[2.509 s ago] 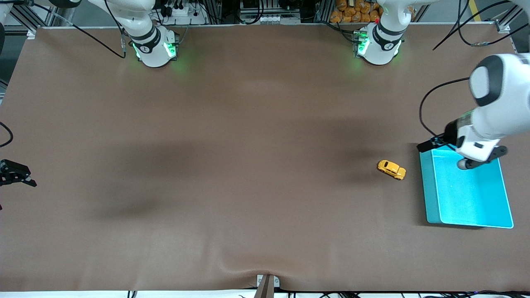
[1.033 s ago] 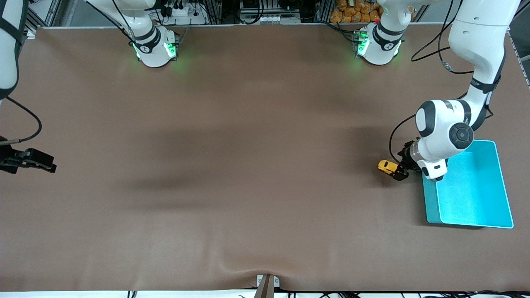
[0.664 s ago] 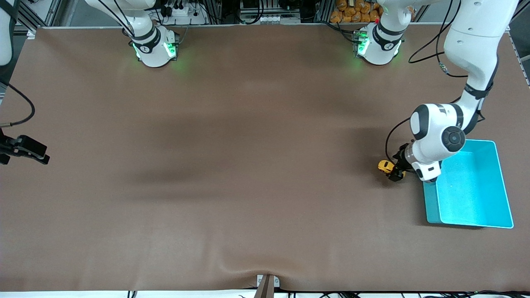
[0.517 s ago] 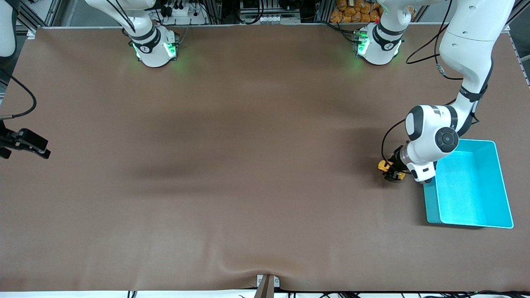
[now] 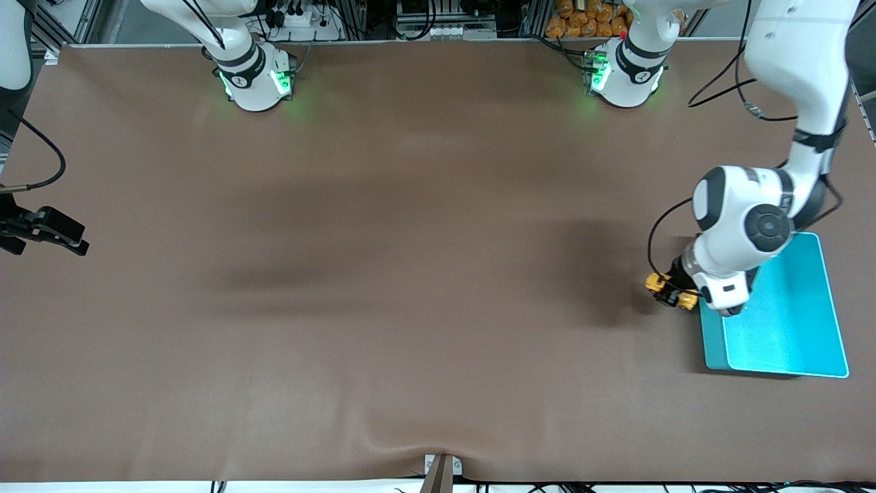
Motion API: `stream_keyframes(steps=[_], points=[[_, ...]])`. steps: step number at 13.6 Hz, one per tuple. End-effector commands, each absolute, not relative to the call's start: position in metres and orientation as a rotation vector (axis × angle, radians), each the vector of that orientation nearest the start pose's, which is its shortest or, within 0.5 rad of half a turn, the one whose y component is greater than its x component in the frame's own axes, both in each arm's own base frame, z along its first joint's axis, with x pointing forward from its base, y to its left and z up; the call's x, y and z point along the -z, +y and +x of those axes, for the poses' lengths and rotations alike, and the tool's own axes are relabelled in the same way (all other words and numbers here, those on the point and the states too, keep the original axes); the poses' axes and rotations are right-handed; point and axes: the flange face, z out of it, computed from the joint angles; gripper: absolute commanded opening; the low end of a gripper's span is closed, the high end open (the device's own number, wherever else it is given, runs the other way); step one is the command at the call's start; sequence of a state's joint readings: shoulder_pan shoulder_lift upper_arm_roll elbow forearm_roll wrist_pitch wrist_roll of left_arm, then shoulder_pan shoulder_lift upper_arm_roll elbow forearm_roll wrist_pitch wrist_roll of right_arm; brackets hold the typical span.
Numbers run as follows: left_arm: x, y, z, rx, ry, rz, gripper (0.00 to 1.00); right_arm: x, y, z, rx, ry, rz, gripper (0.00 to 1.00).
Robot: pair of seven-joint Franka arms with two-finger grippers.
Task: Wind and store yellow beetle car
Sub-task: 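Grasp the yellow car with the left gripper and lift it over the bin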
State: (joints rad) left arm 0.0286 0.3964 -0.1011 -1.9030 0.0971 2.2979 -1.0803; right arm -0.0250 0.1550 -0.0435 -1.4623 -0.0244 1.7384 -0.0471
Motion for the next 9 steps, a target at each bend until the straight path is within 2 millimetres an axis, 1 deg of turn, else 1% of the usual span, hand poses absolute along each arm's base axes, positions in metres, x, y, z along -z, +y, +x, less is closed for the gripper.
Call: stream_keyframes(steps=[1, 2, 3, 5, 6, 7, 9], points=[[-0.335, -0.026, 0.645, 0.011, -1.239, -2.816, 0.00, -0.613, -0.042, 0.587, 0.180, 0.060, -3.177, 1.00], [-0.345, -0.015, 0.649, 0.004, -1.176, -2.838, 0.00, -0.613, -0.042, 0.579, 0.178, 0.060, -3.176, 1.00], [-0.353, 0.000, 0.653, 0.000, -1.113, -2.862, 0.00, -0.619, -0.042, 0.574, 0.185, 0.060, -3.175, 1.00], [-0.364, 0.039, 0.657, 0.007, -0.985, -2.912, 0.00, -0.631, -0.039, 0.564, 0.185, 0.057, -3.174, 1.00], [-0.368, 0.059, 0.658, 0.017, -0.904, -2.940, 0.00, -0.632, -0.037, 0.560, 0.161, 0.051, -3.175, 1.00], [-0.370, 0.078, 0.660, 0.023, -0.822, -2.964, 0.00, -0.637, -0.037, 0.556, 0.159, 0.054, -3.173, 1.00], [-0.364, 0.108, 0.656, -0.001, -0.652, -3.007, 0.00, -0.641, -0.038, 0.549, 0.127, 0.038, -3.174, 1.00]])
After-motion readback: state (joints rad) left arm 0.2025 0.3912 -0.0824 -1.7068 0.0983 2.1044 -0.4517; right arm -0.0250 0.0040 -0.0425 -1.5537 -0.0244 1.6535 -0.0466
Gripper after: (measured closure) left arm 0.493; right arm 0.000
